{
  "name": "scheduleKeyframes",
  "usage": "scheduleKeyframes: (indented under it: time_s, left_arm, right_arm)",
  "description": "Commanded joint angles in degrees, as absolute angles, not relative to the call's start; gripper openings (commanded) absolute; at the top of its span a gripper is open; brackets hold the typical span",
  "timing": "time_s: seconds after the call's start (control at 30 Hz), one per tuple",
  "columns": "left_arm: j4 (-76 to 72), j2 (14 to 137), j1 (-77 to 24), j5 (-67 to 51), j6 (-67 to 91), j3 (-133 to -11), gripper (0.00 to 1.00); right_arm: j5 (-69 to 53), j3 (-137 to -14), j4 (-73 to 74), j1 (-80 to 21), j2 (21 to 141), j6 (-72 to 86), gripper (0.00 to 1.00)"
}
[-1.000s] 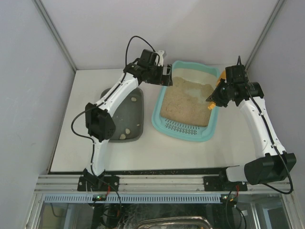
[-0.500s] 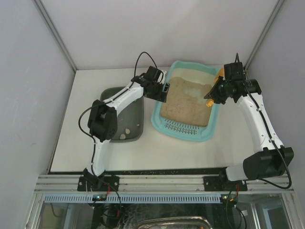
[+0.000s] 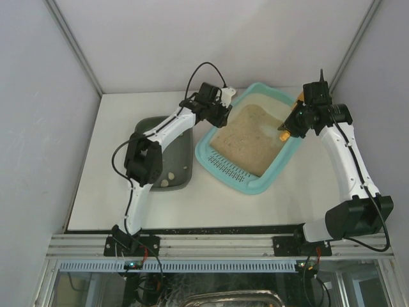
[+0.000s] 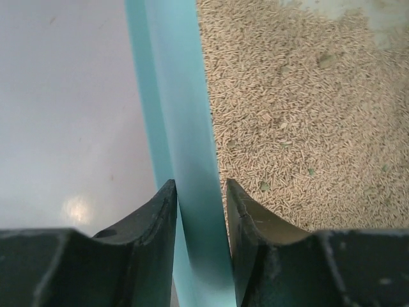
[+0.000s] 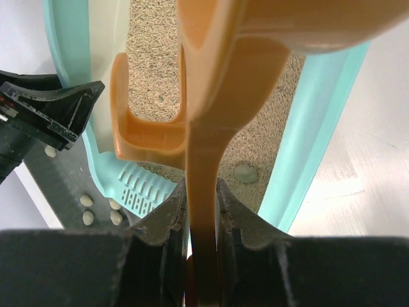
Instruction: Clean the litter box
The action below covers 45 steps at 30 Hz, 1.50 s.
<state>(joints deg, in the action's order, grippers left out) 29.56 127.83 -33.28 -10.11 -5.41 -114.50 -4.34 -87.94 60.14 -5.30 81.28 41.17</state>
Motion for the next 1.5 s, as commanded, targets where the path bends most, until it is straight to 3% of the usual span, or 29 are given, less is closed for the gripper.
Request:
scheduleKeyframes:
  time_s: [0.0, 0.13, 0.37, 0.6, 0.87, 0.97, 1.0, 1.03, 1.13, 1.17, 1.2, 1.3, 1.47]
  left_arm:
    - [27.96, 130.41, -34.08, -34.08, -17.92, -126.09, 0.37]
    - [32.02, 136.97, -33.84, -44.81, -21.21, -138.54, 0.32]
    - [23.61, 138.35, -34.10, -60.34, -25.10, -138.22, 0.12]
    - [12.99, 139.48, -34.10, -67.35, -26.48, -137.85, 0.05]
    - [-17.05, 143.25, -35.31, -79.74, -4.06, -138.07, 0.00]
    - [-22.01, 144.14, -36.68, -83.29, 2.90, -138.86, 0.00]
    - [-22.06, 143.43, -36.95, -82.25, 4.33, -137.47, 0.05]
    - [-22.17, 141.73, -37.07, -80.65, 4.88, -135.12, 0.18]
    - [-22.50, 135.98, -36.45, -72.71, 9.48, -128.02, 0.69]
    - [-21.68, 134.39, -35.88, -69.82, 12.17, -127.17, 0.90]
    - [-18.91, 132.87, -35.22, -67.55, 14.34, -127.13, 0.99]
    - [2.68, 127.27, -33.67, -60.56, 10.14, -129.35, 1.00]
    - [46.48, 119.03, -34.75, -48.61, -15.98, -135.05, 1.00]
  right_arm:
    - [-2.89, -90.36, 60.38, -4.10, 80.63, 42.76, 0.00]
    - [-3.03, -90.26, 59.98, -3.97, 79.19, 43.52, 0.00]
    - [-8.07, -88.84, 62.36, -3.09, 74.63, 43.31, 0.00]
    - [-15.31, -80.83, 64.23, -3.29, 68.60, 45.01, 0.00]
    - [-9.81, -78.29, 65.02, -3.42, 63.99, 46.37, 0.00]
    - [-7.93, -77.05, 65.49, -3.73, 62.02, 46.66, 0.00]
    - [-7.22, -76.97, 65.59, -3.84, 61.40, 46.63, 0.00]
    - [-6.75, -76.97, 65.34, -3.81, 60.83, 46.41, 0.00]
    - [-6.15, -77.23, 64.32, -3.35, 59.51, 46.14, 0.00]
    - [-6.78, -77.26, 63.74, -3.20, 59.35, 46.04, 0.00]
    - [-7.64, -77.38, 63.24, -3.01, 59.33, 45.79, 0.00]
    - [-9.12, -78.00, 62.92, -2.93, 59.82, 45.31, 0.00]
    - [-8.18, -78.93, 61.50, -2.61, 59.65, 43.54, 0.00]
